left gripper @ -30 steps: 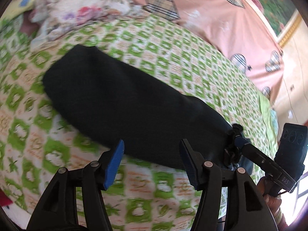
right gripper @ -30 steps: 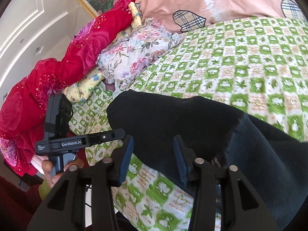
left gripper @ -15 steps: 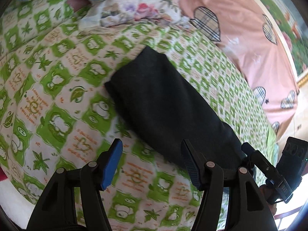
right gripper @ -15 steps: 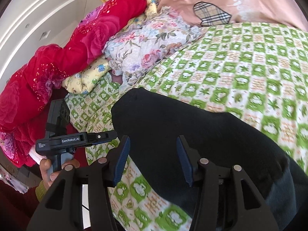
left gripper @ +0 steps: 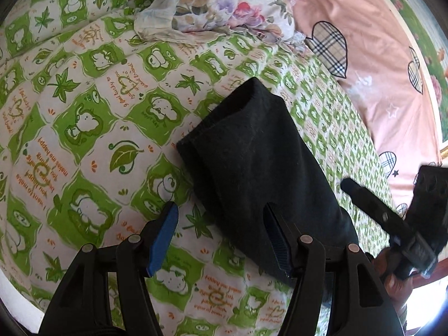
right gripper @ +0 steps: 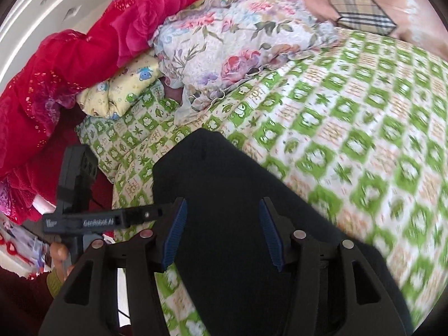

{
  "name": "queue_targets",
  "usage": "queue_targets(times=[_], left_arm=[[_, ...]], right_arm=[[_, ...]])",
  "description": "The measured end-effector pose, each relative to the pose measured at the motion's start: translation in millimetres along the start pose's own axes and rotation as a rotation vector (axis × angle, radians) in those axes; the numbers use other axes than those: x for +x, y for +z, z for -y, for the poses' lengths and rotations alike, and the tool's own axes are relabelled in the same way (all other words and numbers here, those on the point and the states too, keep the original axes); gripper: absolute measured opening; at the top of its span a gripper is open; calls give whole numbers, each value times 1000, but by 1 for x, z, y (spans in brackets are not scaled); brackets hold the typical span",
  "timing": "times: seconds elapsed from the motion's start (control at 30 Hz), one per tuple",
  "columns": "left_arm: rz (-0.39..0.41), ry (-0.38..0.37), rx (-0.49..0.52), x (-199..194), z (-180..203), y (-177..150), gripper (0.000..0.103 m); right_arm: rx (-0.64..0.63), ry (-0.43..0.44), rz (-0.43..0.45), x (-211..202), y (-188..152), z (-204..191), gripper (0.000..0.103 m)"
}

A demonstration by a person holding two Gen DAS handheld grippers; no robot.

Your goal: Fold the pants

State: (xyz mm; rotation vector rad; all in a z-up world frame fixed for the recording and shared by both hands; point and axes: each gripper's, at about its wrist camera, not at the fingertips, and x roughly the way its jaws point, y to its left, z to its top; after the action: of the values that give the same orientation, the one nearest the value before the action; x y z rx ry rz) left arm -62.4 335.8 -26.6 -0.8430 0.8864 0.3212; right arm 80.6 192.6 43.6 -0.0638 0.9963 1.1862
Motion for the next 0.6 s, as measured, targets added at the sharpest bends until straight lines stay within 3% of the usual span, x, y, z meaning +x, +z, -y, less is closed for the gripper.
queue_targets(times=[0.3,0.5,0.6], left_arm=[[17,7,-10,9,1,7,63],[32,13,-4,13,1,10,60],[47,36,-3,15,1,12,46]], right_arm=[[-114,39,-132,66,51,0,55],[-134,70,-190,98,65,1,55],[-162,82,-225,109,64,-3,54]])
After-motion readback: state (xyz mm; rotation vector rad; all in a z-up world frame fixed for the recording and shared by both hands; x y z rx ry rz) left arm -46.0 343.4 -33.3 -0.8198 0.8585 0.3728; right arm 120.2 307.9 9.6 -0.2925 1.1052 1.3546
